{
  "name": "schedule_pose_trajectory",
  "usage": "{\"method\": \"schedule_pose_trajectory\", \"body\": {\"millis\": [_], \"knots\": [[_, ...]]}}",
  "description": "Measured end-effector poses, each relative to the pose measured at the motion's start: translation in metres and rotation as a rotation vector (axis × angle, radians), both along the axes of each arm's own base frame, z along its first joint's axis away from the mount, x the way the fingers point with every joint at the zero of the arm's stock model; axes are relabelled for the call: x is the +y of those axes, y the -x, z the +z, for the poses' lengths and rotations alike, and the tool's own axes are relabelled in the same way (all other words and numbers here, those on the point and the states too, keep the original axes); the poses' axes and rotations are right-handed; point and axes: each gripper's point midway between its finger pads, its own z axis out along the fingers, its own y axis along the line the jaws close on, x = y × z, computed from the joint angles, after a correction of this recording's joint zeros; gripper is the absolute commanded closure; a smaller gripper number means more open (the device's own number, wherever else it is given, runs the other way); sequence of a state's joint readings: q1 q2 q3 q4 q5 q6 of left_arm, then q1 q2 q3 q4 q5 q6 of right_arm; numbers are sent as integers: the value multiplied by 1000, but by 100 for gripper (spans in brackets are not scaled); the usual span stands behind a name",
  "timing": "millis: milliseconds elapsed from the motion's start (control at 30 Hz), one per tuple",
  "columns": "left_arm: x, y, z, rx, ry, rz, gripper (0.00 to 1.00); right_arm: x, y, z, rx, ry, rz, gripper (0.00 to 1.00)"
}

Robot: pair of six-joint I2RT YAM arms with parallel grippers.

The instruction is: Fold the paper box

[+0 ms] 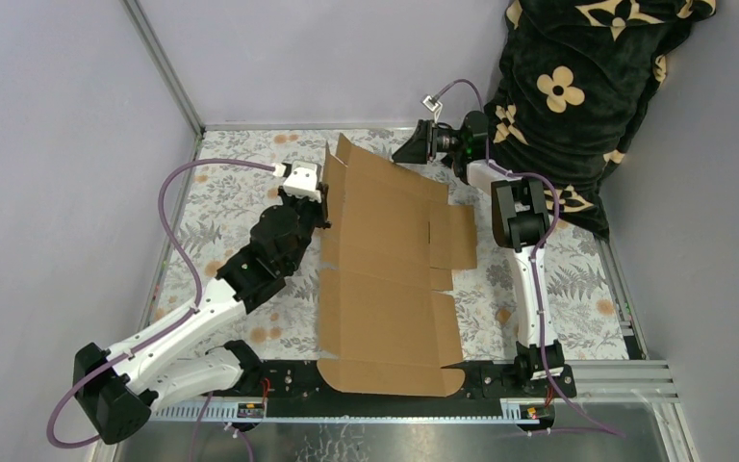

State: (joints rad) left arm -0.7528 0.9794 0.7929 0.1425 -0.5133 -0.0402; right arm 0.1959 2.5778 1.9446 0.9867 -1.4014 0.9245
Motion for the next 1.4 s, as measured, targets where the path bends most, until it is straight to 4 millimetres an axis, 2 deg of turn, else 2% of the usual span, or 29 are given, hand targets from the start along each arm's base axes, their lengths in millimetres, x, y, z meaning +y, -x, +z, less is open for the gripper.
{"method": "schedule_pose_trajectory", "body": {"millis": [233, 333, 467, 600, 733, 833, 967, 1067, 1133, 1200, 1333, 1400], "knots": [[-8, 0, 14, -17, -12, -44, 80, 1, 5, 7, -8, -11, 14, 28], [-10, -3, 8, -7, -35, -45, 80, 2, 11, 6, -6, -15, 30, 29], [-10, -14, -5, 25, -70, -34, 80, 3, 26, -7, 41, -11, 55, 32], [-2, -28, -10, 45, -83, -10, 80, 0, 40, -19, 97, -4, 75, 37], [14, -45, -4, 44, -75, 26, 80, 1, 53, -21, 128, -2, 98, 44], [20, -54, 0, 40, -68, 34, 80, 3, 62, -22, 148, 0, 115, 49], [24, -64, 1, 48, -54, 38, 80, 3, 74, -32, 207, 12, 127, 58], [25, -67, -3, 62, -48, 38, 80, 2, 79, -38, 243, 21, 133, 60], [24, -67, -5, 73, -40, 37, 80, 1, 82, -40, 259, 24, 134, 58], [24, -65, -8, 93, -25, 35, 78, 0, 87, -38, 275, 25, 132, 59], [24, -57, -19, 170, 2, 41, 62, -1, 91, -25, 262, 21, 129, 66], [23, -51, -26, 215, 11, 42, 59, -1, 92, -17, 253, 19, 130, 67]]}}
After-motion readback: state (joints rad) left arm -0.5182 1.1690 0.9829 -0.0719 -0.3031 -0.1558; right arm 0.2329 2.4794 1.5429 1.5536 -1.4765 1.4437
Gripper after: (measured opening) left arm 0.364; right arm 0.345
